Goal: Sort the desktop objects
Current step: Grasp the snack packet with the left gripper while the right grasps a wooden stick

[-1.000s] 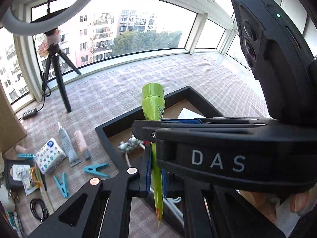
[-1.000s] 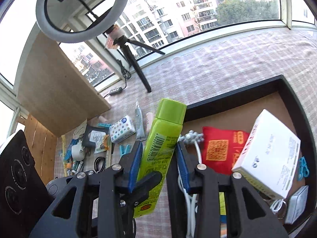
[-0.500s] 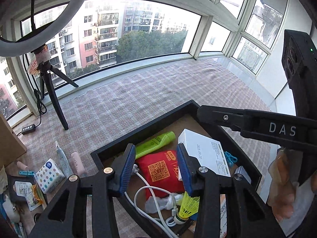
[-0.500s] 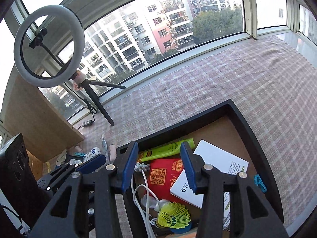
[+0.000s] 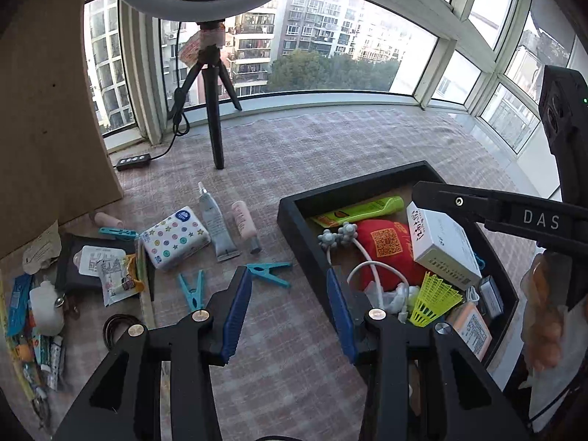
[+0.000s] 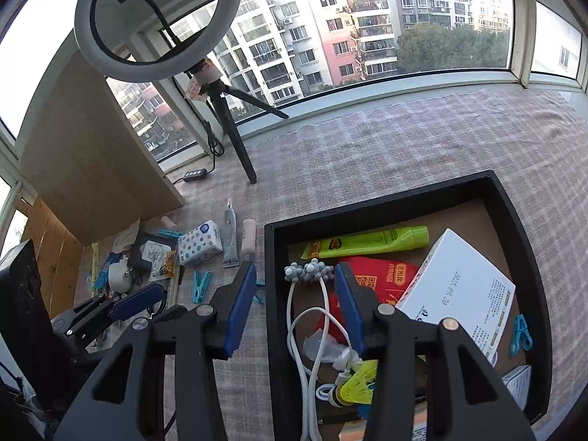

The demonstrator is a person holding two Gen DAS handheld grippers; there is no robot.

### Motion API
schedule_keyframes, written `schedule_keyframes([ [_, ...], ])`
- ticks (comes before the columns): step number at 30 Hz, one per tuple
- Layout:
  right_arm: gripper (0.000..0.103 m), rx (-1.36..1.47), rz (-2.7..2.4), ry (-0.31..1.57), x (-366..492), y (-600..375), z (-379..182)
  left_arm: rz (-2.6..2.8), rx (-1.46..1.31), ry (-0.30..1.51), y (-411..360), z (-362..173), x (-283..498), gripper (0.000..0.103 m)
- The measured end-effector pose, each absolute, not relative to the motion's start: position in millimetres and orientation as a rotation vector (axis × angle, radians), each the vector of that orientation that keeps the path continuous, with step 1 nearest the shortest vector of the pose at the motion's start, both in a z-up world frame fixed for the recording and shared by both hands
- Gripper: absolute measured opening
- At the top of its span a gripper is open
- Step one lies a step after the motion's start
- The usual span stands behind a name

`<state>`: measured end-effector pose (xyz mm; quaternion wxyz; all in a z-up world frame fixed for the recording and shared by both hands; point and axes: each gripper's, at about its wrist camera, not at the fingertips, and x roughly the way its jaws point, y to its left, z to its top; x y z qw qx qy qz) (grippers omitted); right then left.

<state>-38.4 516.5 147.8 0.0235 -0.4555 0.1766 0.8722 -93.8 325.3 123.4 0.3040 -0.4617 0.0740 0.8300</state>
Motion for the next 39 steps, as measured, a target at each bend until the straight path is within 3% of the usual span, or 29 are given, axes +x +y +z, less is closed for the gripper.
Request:
schedule_keyframes([
  [10, 0.044, -1.630, 2.763, 0.433, -55, 429, 112, 2.364, -1.459, 0.100, 182, 76, -97, 0.042],
  [14, 0.044, -1.727, 2.765, 0.398, -68, 391, 97, 2.397, -1.549, 0.056, 143, 55, -93, 0.054],
  [16, 0.044, -1.784, 2.765, 0.411, -76, 374, 89, 2.400, -1.577, 0.040, 132, 47, -89, 0.055],
  [24, 0.043, -1.917, 2.712, 0.367, -117, 318, 56, 2.364, -1.628, 0.033, 132, 25, -86, 0.059],
  [31, 0.035, -1.989, 2.609, 0.384, -147, 302, 29, 2.363, -1.640, 0.079, 144, 15, -93, 0.060],
  [39, 0.031, -2.023, 2.565, 0.319, -161, 292, 15, 2.377, -1.681, 0.127, 145, 1, -100, 0.051],
])
